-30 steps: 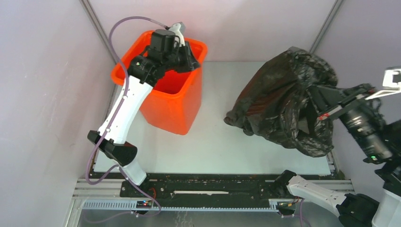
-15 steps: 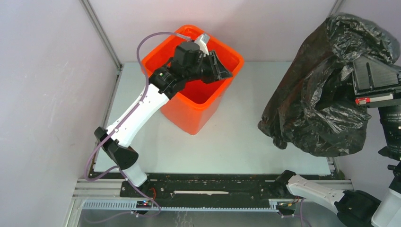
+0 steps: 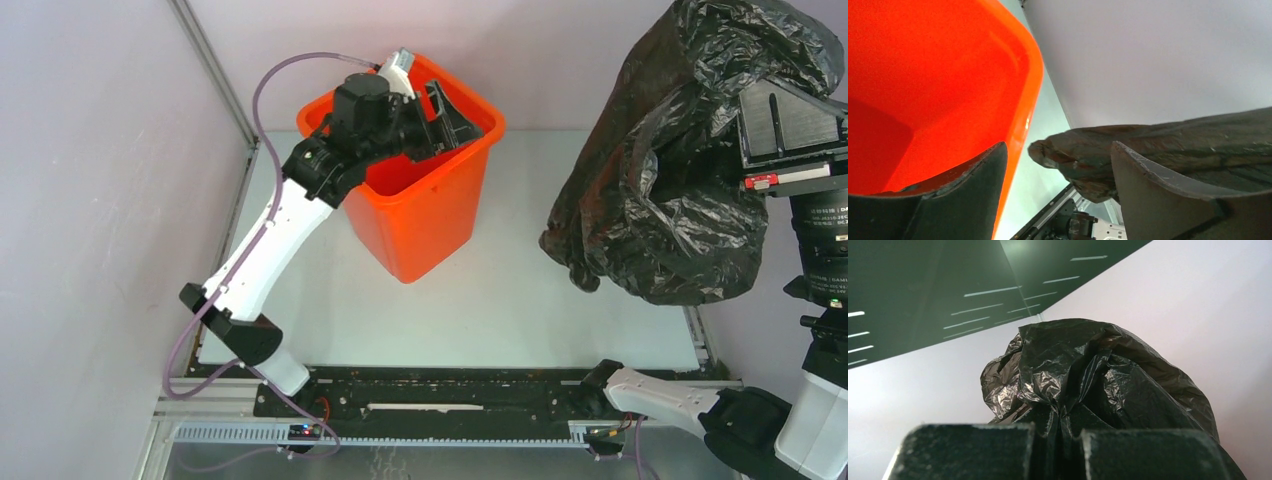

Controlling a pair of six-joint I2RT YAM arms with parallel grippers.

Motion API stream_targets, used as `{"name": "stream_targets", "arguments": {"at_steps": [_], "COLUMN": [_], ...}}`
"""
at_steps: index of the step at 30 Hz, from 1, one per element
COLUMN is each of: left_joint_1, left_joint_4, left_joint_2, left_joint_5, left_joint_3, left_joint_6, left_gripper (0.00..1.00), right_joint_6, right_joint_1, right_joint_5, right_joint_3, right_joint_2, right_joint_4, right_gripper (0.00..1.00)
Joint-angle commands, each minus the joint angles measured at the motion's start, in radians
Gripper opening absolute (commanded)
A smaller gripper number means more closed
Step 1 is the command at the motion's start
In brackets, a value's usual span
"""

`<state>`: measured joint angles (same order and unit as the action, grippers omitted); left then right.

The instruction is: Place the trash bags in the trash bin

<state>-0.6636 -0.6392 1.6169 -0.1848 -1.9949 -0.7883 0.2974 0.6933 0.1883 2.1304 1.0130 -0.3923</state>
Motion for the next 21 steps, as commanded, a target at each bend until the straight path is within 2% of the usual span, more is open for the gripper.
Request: {"name": "stream_targets", "arguments": {"at_steps": [1, 4, 6, 7, 10, 12, 14, 16, 21], "left_joint_1": [-0.006, -0.043, -0.109, -0.153, -0.336, -0.466, -0.595, -0.648, -0.719], "left_joint_4": [0.016, 0.163, 0.315, 0.374, 0.441, 0.504, 0.562, 0.553, 0.558], "left_joint_2": [-0.129, -0.229, -0.287, -0.315, -0.393, -0.452, -0.491, -0.475, -0.368], "left_joint_5": [0.036, -0.005, -0.053, -0.078, 0.027, 0.120, 0.235, 0.289, 0.357], "left_joint_3": [-0.048, 0.040, 0.114, 0.158, 0.301, 0.432, 0.537, 0.562, 0.539], "left_joint_6": [0.036, 0.074, 0.136, 0.179, 0.411, 0.673, 0.872, 0.962, 1.062], "left_gripper": [0.83, 0.88, 0.98, 1.00, 1.00, 1.00, 1.00, 1.00, 1.00], "right_joint_6": [0.119, 0.194, 0.220, 0.231, 0.258, 0.269, 0.282, 0.294, 0.318], "right_joint_1": [-0.003, -0.003, -0.003, -0.003, -0.003, -0.003, -0.003, -0.003, -0.003], "right_joint_5": [-0.064, -0.080, -0.097, -0.109, -0.130, -0.130, -0.136, -0.145, -0.148], "right_joint_3": [0.008, -0.019, -0.021, -0.016, -0.007, -0.007, -0.007, -0.006, 0.008], "right_joint_2": [0.006, -0.004, -0.003, -0.001, 0.004, 0.003, 0.001, 0.001, 0.005], "right_joint_4": [0.070, 0.093, 0.101, 0.101, 0.098, 0.100, 0.106, 0.112, 0.119], "right_gripper": [0.00, 0.00, 0.00, 0.00, 0.00, 0.00, 0.00, 0.00, 0.00]}}
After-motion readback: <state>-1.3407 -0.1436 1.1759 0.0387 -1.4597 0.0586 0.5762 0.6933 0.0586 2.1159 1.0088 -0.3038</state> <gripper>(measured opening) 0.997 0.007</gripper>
